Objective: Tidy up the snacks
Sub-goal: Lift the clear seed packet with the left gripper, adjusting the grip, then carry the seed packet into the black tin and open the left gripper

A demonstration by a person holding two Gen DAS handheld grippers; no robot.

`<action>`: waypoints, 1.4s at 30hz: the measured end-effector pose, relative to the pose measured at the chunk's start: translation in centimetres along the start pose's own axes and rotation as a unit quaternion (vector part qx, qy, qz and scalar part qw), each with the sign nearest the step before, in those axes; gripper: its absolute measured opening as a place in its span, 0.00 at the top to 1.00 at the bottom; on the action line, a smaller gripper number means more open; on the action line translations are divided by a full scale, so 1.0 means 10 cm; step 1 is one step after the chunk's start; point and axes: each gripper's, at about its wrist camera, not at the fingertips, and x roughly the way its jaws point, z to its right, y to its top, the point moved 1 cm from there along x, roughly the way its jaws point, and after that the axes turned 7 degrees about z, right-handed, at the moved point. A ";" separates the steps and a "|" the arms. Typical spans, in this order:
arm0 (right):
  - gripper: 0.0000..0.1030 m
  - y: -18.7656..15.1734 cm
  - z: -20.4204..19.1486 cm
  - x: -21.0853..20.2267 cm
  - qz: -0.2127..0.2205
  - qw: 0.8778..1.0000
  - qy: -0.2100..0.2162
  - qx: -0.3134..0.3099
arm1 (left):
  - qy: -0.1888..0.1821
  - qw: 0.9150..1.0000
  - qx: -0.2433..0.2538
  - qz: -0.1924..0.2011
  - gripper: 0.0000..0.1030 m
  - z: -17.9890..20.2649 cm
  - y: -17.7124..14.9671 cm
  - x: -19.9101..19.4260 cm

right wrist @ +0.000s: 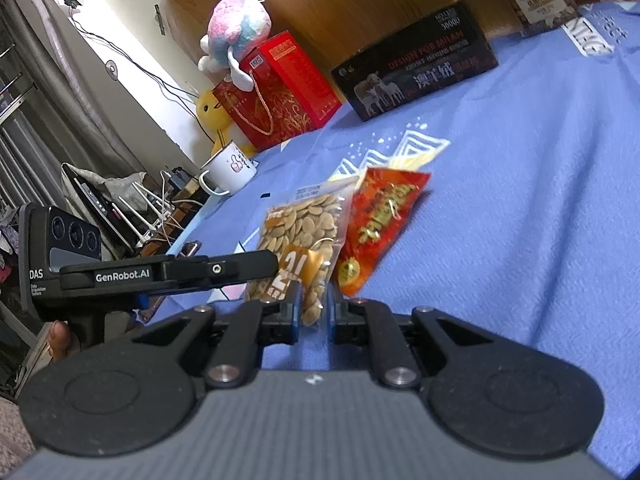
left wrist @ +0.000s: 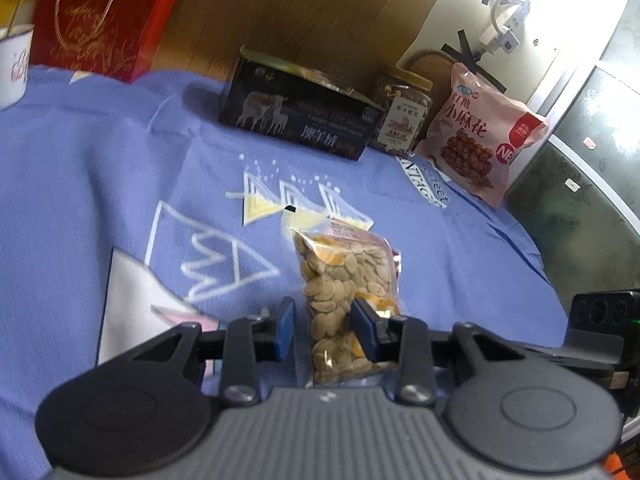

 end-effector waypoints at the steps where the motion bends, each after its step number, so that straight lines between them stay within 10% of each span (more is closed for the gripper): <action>1: 0.85 0.04 -0.02 0.01 0.002 1.000 -0.001 -0.006 | -0.002 1.000 0.003 0.001 0.70 0.01 0.05 0.01; 20: 0.86 2.02 0.46 1.14 0.099 0.989 -0.083 -0.075 | 0.018 0.994 0.069 0.082 0.67 0.00 2.13 1.50; 30: 0.71 1.99 0.57 1.61 0.080 0.963 -0.181 -0.181 | 0.043 0.996 0.069 0.035 0.59 -0.14 2.13 2.12; 42: 0.69 1.53 0.40 0.67 0.150 0.972 -0.165 -0.068 | 0.092 0.985 0.126 0.073 0.52 0.16 1.78 1.23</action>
